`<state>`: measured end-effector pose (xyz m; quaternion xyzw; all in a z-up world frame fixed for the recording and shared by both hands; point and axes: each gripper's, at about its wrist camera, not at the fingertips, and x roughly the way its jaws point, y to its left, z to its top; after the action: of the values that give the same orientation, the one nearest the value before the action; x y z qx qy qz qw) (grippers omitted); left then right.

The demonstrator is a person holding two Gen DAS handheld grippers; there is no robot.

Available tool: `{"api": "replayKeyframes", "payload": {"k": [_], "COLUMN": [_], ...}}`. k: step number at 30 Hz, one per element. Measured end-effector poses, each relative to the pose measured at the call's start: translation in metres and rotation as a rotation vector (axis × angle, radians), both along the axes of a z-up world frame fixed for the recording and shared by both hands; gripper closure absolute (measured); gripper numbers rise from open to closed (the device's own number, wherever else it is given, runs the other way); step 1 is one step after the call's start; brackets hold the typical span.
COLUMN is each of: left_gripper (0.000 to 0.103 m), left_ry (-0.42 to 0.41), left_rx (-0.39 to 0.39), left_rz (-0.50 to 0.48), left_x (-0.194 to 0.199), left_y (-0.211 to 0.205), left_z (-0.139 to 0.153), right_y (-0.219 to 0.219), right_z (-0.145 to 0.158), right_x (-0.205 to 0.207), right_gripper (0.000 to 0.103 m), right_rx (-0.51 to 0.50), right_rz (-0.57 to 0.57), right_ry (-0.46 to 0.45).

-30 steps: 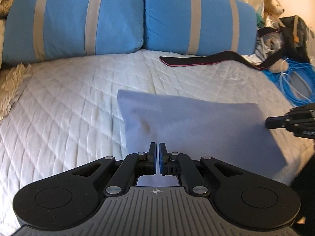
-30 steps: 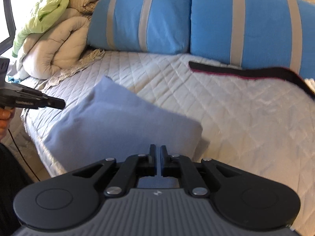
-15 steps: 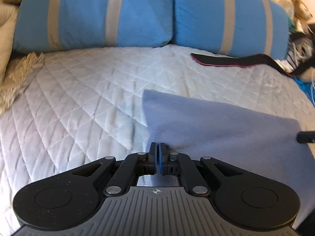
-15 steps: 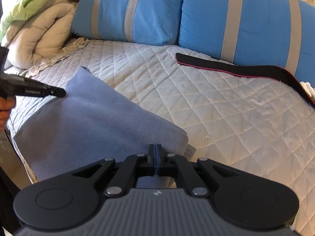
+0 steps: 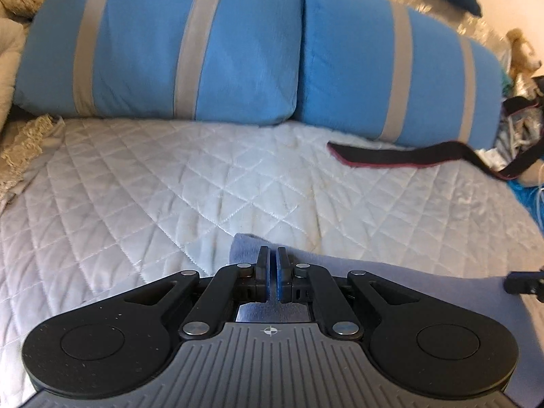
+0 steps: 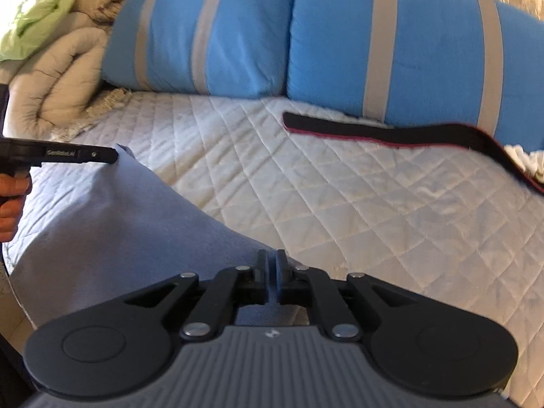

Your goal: Fold clothes

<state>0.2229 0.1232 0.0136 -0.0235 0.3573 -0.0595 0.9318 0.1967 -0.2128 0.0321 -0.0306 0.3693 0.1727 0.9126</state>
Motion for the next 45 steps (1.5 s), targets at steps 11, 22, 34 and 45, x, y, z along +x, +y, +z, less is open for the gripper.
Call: {"api": "replayKeyframes", "payload": {"k": [11, 22, 34, 45], "left_gripper": [0.097, 0.033, 0.034, 0.041], "left_ry": [0.059, 0.13, 0.406, 0.461], "left_rx": [-0.076, -0.468, -0.709, -0.734], "left_rz": [0.021, 0.118, -0.03, -0.049], "left_x": [0.009, -0.033, -0.028, -0.03], "left_y": [0.015, 0.087, 0.086, 0.078], "left_z": [-0.014, -0.01, -0.045, -0.056], "right_y": [-0.016, -0.064, -0.058, -0.047], "right_z": [-0.003, -0.024, -0.044, -0.044], "right_x": [0.01, 0.024, 0.026, 0.022], "right_gripper": [0.072, 0.001, 0.0, 0.007], "right_rx": [0.069, 0.427, 0.565, 0.528], "right_rz": [-0.016, -0.043, -0.065, -0.05], "right_ry": [0.069, 0.476, 0.613, 0.594]}}
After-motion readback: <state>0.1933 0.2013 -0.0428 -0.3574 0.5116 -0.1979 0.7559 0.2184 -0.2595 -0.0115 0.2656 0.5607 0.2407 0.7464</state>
